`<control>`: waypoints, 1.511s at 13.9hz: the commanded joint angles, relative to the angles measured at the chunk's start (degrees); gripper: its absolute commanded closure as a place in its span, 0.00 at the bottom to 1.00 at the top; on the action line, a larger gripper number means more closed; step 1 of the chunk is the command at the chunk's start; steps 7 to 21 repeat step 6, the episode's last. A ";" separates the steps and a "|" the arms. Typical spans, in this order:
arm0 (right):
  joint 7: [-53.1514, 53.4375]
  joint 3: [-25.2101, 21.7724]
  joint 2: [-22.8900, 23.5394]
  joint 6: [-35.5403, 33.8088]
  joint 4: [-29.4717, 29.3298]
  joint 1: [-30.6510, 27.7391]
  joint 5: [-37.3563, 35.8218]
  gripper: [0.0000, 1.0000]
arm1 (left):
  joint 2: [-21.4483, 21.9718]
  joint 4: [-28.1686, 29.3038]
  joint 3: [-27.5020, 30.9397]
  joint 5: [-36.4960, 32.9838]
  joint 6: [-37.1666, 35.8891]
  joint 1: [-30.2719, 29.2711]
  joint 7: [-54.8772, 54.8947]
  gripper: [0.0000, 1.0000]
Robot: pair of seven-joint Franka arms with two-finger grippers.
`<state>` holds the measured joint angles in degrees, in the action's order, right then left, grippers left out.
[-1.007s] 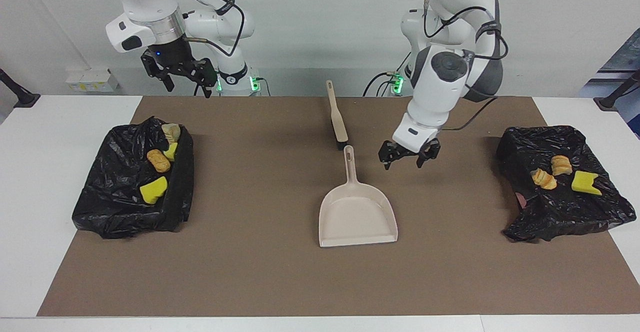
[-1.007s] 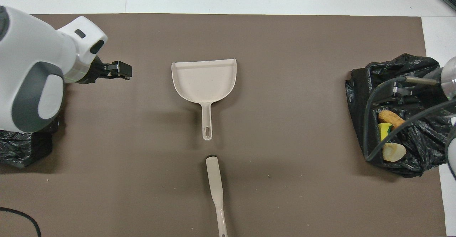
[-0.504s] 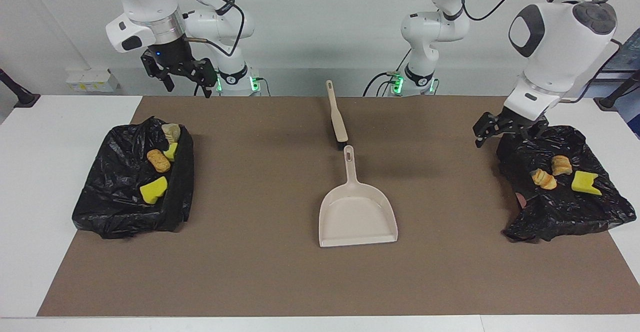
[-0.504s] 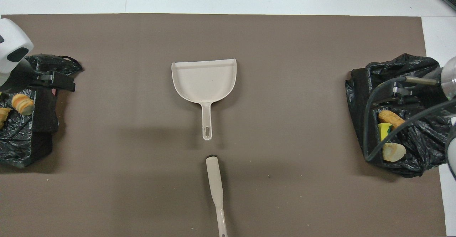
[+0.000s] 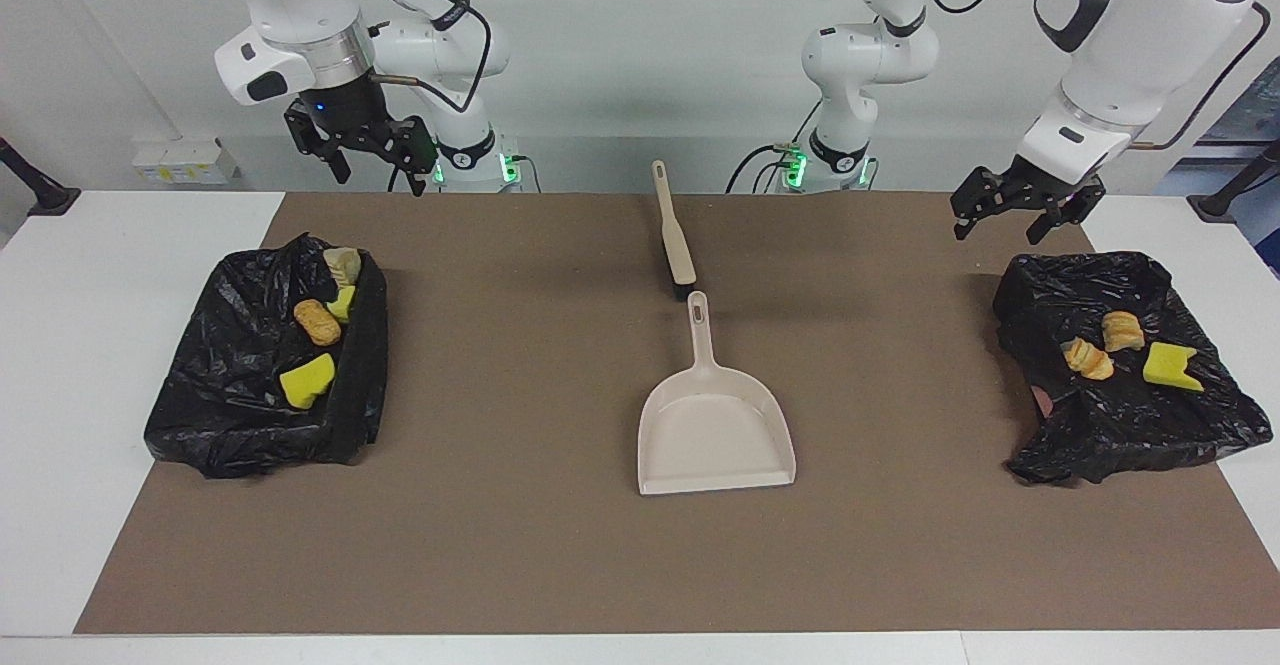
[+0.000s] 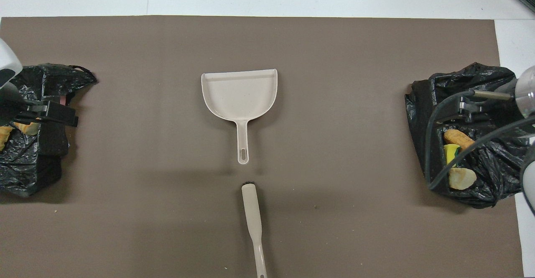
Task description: Sweep and dump trash in bin
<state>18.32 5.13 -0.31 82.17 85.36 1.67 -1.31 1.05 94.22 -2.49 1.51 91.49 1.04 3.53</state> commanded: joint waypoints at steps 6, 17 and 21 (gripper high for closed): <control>-1.70 -0.38 0.49 0.09 -0.81 -0.62 0.17 0.00 | 0.97 0.17 0.12 0.16 -0.52 -0.08 3.85 0.00; -1.70 -0.38 0.49 0.09 -0.81 -0.62 0.17 0.00 | 0.97 0.17 0.12 0.16 -0.52 -0.08 3.85 0.00; -1.70 -0.38 0.49 0.09 -0.81 -0.62 0.17 0.00 | 0.97 0.17 0.12 0.16 -0.52 -0.08 3.85 0.00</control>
